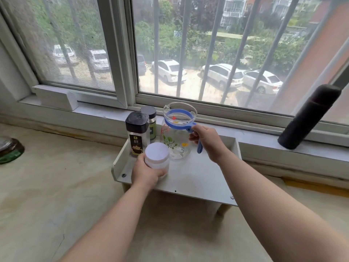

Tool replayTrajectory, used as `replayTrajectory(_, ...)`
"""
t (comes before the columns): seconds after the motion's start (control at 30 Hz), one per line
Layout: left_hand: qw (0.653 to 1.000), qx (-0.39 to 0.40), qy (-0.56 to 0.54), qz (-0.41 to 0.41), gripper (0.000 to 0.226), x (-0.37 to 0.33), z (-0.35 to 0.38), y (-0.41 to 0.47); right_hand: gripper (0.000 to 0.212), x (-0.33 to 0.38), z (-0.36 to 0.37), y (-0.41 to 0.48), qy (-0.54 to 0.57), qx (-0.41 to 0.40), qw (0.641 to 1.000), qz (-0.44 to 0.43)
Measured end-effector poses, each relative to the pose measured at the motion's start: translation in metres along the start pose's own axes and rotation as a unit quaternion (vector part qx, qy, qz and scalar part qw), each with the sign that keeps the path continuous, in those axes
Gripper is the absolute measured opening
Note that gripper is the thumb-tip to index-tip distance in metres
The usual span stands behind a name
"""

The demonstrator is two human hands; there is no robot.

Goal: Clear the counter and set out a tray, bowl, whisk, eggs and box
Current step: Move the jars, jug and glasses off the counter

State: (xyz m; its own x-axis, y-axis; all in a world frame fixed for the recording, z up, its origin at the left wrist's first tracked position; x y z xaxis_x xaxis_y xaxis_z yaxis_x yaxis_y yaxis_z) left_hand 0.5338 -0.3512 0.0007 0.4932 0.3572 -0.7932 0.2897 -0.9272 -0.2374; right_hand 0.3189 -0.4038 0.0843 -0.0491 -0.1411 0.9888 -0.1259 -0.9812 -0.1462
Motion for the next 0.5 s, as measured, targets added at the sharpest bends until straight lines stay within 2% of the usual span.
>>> replayTrajectory(0.2,0.999,-0.005,0.044,0.018,0.082,-0.001,0.002,0.004,0.027,0.003,-0.003,-0.009,0.002,-0.023,1.000,0.004)
replayTrajectory(0.37,0.997,-0.018,0.068,0.034,0.080,-0.007,0.001,0.010,0.015,0.009,-0.005,-0.014,0.025,-0.018,0.999,-0.007)
replayTrajectory(0.5,0.996,-0.039,0.075,0.031,0.076,-0.007,-0.001,0.013,0.025,0.009,-0.007,-0.017,0.026,-0.035,0.999,-0.003)
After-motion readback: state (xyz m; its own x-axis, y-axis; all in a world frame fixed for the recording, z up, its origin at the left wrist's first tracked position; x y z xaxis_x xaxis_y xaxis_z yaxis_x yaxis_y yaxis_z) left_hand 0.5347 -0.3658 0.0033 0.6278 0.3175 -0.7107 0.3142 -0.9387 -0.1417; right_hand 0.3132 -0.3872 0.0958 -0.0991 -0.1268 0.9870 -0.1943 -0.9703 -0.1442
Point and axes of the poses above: each hand's wrist, its own y-axis towards the middle knuckle, its own z-axis out of the palm, x = y × z, the point moved 9 cm from there along y, towards the middle knuckle, and after that the axes turned 13 degrees about y, right-handed, at the moved point
